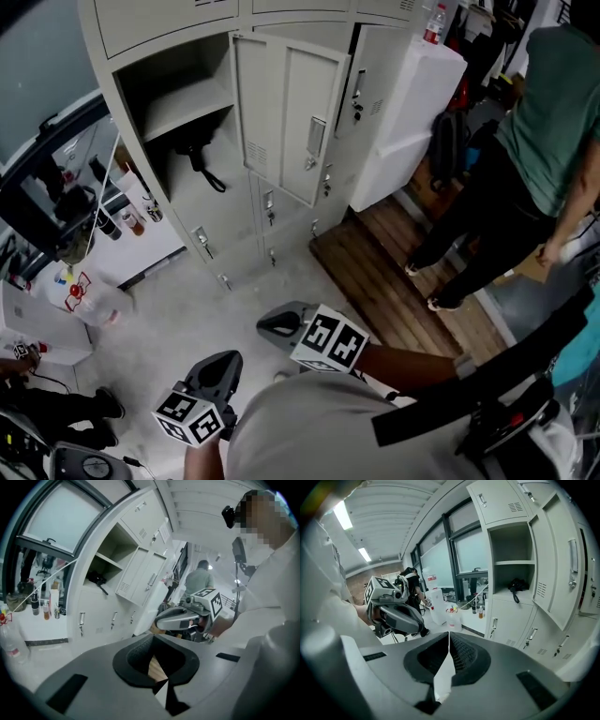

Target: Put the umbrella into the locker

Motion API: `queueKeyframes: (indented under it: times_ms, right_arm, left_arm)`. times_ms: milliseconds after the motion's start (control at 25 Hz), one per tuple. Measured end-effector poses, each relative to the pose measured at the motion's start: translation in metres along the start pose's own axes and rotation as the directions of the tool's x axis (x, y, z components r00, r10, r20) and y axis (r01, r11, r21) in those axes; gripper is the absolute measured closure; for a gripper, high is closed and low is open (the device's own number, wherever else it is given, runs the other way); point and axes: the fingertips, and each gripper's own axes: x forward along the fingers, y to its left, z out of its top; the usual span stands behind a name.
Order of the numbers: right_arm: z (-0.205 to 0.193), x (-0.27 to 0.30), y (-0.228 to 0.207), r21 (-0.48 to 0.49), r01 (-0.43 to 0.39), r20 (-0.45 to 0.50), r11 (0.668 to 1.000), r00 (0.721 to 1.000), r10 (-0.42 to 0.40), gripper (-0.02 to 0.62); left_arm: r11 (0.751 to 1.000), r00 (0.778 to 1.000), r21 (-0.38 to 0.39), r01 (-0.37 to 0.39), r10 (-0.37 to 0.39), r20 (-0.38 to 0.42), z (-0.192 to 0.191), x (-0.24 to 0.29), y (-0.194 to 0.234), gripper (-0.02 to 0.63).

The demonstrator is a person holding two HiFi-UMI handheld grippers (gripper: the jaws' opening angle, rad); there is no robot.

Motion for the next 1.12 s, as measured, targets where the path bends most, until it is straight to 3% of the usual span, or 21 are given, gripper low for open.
queueKeyframes:
  times_ms: [1120]
  right_arm:
    - [-0.004,0.003,0.006,0.011,-0.010,0.001,1.000,1.000,0.010,0.578]
  left_arm:
    - [1.000,0.999,0.004,-0.011,0.011,-0.036,-0.018,0.004,0.003,0.597]
